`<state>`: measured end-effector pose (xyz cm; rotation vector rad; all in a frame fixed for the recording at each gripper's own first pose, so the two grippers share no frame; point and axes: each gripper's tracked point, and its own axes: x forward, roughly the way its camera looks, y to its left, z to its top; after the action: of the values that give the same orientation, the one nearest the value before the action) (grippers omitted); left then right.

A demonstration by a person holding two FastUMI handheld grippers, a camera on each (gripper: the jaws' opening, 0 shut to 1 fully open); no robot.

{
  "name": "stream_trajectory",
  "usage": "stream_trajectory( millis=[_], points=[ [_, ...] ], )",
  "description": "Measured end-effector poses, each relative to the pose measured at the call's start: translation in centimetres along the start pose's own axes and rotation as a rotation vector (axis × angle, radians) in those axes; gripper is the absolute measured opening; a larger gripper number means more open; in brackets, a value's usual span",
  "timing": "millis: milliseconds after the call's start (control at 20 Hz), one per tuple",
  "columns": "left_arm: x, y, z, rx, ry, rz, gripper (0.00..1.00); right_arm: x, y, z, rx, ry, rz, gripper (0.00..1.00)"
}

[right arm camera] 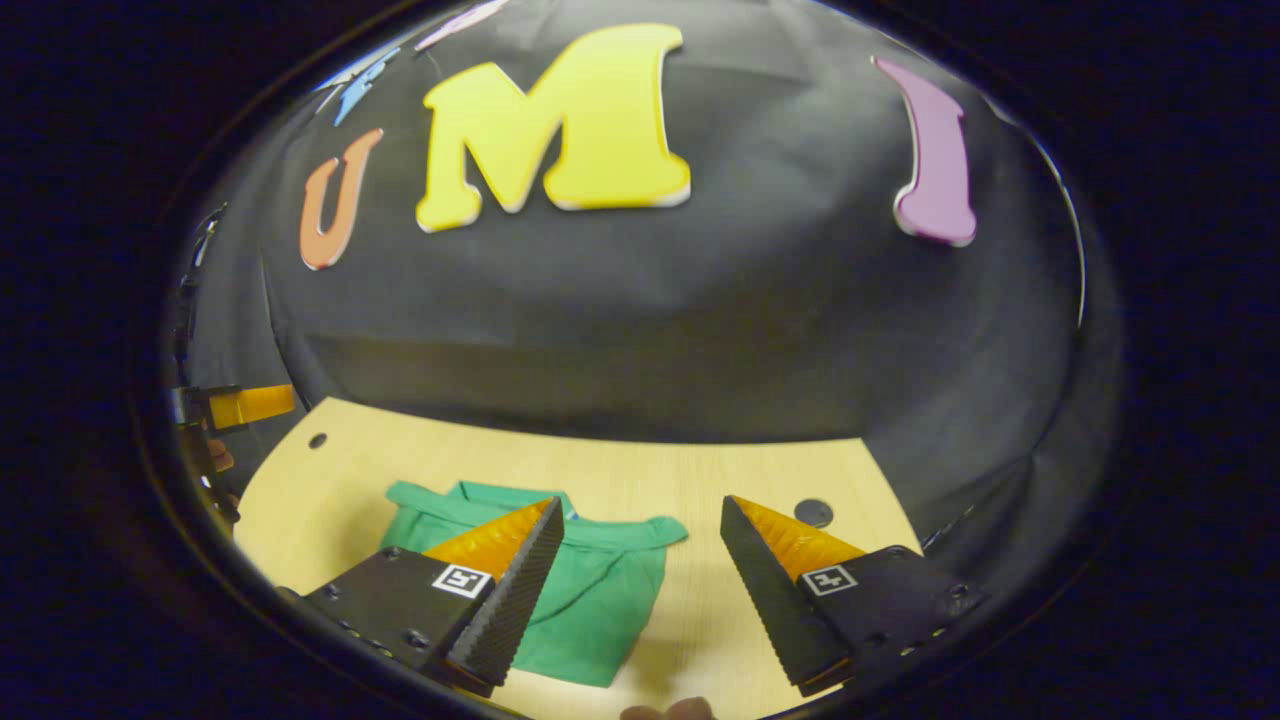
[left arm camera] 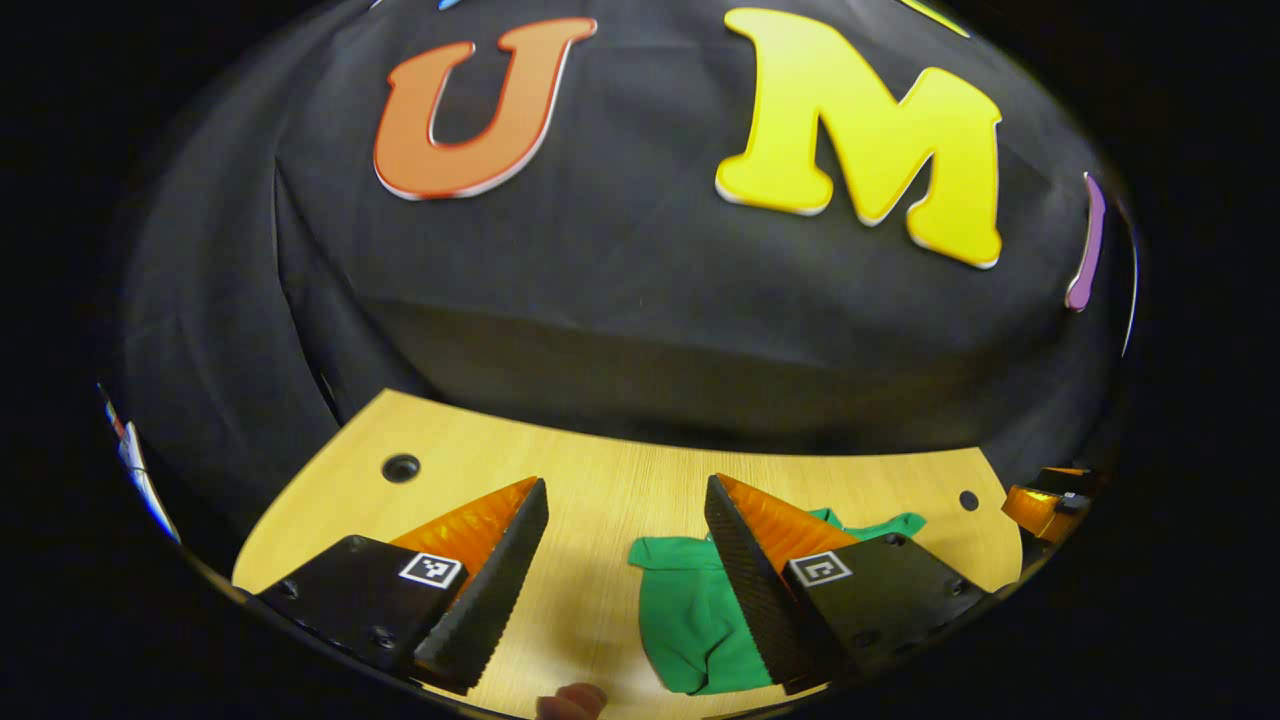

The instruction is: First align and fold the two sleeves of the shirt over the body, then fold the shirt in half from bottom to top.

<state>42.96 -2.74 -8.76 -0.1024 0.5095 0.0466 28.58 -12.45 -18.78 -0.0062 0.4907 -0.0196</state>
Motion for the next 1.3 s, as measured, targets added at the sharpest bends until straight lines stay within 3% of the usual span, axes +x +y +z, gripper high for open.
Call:
stream_trajectory(
  millis=[50,250,300,650,850,1300],
  points=[
    [-2.4,-0.4,1.7,0.018,-0.045,-0.008,1.00,-2.5,0.4,1.9,-0.008,-0.051,-0.013,1.00],
    [-12.0,-2.2,7.0,0.052,-0.207,-0.037,1.00,-12.8,3.4,7.1,0.007,-0.227,-0.018,0.94],
    [-14.0,-2.7,7.4,0.039,-0.228,-0.039,1.00,-15.2,3.7,7.7,0.007,-0.256,-0.021,0.99],
    [-25.8,-4.3,5.7,-0.002,-0.313,-0.091,1.00,-27.6,6.6,5.9,-0.011,-0.366,-0.031,0.96],
    [-29.8,-4.8,5.1,0.034,-0.364,-0.102,1.00,-31.0,7.3,3.9,-0.023,-0.383,-0.043,0.95],
    [-30.8,-5.3,5.6,0.063,-0.396,-0.098,1.00,-32.6,6.6,4.3,0.021,-0.394,-0.049,0.95]
  ],
)
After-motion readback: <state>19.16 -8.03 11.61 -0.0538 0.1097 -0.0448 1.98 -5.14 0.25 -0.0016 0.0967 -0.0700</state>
